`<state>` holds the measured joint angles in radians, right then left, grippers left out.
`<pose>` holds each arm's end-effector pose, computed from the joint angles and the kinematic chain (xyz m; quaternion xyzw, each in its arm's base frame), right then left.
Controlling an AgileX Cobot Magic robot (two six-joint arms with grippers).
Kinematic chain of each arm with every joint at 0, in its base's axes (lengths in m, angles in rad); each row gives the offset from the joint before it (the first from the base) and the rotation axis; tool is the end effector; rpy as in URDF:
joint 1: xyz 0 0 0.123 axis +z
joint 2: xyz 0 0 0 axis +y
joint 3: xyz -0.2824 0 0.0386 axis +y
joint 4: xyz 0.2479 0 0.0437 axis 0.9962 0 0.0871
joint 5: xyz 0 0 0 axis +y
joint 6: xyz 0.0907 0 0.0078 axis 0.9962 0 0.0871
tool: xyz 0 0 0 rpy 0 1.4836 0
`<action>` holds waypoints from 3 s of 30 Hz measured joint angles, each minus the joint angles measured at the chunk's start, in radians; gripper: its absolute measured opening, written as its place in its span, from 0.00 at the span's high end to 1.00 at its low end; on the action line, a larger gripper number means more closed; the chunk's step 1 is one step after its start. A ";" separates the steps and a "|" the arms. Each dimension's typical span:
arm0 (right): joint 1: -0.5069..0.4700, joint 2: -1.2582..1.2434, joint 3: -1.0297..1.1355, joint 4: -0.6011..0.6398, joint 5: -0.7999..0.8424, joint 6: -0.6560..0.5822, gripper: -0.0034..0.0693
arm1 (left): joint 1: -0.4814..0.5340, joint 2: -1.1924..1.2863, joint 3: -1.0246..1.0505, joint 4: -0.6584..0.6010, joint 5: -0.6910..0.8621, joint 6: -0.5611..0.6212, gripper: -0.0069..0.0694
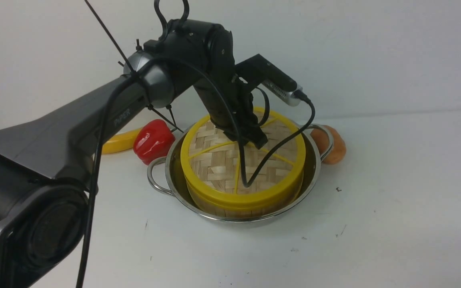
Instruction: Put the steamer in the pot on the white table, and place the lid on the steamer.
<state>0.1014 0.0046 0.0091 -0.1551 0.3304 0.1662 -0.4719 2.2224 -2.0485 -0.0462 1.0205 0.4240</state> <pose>0.0544 0.0009 0.1803 -0.0171 0.7904 0.0171 0.6120 0.4386 -0.2279 0.2429 0.4149 0.8801 -0.0274 0.2291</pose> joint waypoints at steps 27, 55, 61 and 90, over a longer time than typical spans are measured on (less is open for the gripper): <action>0.000 0.000 0.000 0.000 0.000 0.000 0.62 | -0.001 -0.252 -0.172 -0.167 0.036 -0.380 0.34; 0.000 0.000 0.000 0.000 0.000 0.000 0.62 | 0.010 -0.627 0.006 -0.151 0.086 -0.386 0.70; 0.000 0.000 0.000 0.000 0.000 0.000 0.62 | 0.015 -0.926 0.377 -0.116 -0.068 -0.309 0.69; 0.000 0.000 0.000 0.000 0.000 0.000 0.62 | 0.439 -2.155 2.021 -0.206 -0.736 0.010 0.63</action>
<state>0.1014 0.0045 0.0091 -0.1551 0.3304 0.1662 -0.0330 0.0671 -0.0272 -0.2519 0.2840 0.4336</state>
